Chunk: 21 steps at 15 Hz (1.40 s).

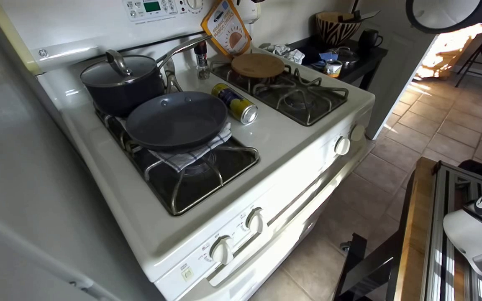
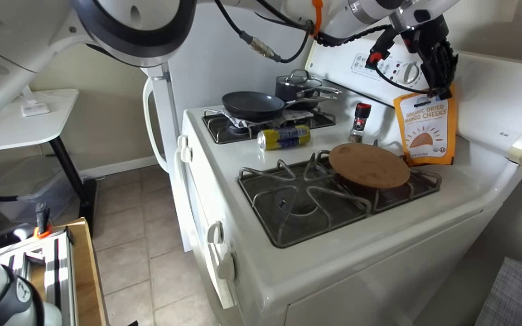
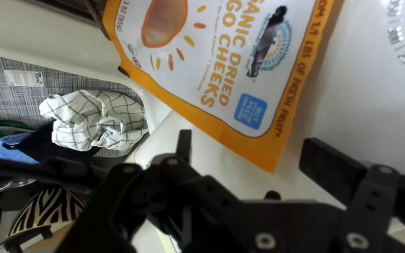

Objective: Put the white and yellow packet into the pan

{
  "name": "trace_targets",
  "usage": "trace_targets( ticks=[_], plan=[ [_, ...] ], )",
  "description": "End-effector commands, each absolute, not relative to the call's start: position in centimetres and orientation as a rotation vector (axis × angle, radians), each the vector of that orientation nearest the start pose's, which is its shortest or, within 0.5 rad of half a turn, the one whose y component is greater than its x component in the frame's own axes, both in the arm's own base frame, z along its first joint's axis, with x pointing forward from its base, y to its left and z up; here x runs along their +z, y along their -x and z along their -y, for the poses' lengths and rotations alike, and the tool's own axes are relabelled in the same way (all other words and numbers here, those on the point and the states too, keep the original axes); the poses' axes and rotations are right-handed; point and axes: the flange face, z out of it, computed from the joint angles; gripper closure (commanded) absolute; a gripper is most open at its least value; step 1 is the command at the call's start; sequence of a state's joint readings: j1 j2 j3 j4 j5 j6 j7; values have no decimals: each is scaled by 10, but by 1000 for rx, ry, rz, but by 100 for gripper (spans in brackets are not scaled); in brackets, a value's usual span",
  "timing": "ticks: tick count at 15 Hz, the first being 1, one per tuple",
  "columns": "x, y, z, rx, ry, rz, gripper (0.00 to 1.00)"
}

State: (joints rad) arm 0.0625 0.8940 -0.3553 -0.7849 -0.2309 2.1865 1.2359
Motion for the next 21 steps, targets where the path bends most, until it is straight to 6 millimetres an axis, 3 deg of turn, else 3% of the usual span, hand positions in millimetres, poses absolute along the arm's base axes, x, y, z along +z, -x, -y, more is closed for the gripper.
trace_targets(
  ticks=[1, 5, 7, 9, 13, 16, 21],
  plan=[
    [475, -811, 100, -1126, 2433, -1866, 54],
    [473, -805, 103, -1066, 2469, -1908, 88],
    [467, -801, 106, -1002, 2492, -1950, 99],
    [467, -798, 107, -967, 2511, -1966, 100],
    [487, -792, 101, -971, 2524, -1929, 100],
    [518, -784, 92, -985, 2563, -1823, 100],
    [584, -753, 76, -991, 2747, -1463, 100]
  ],
)
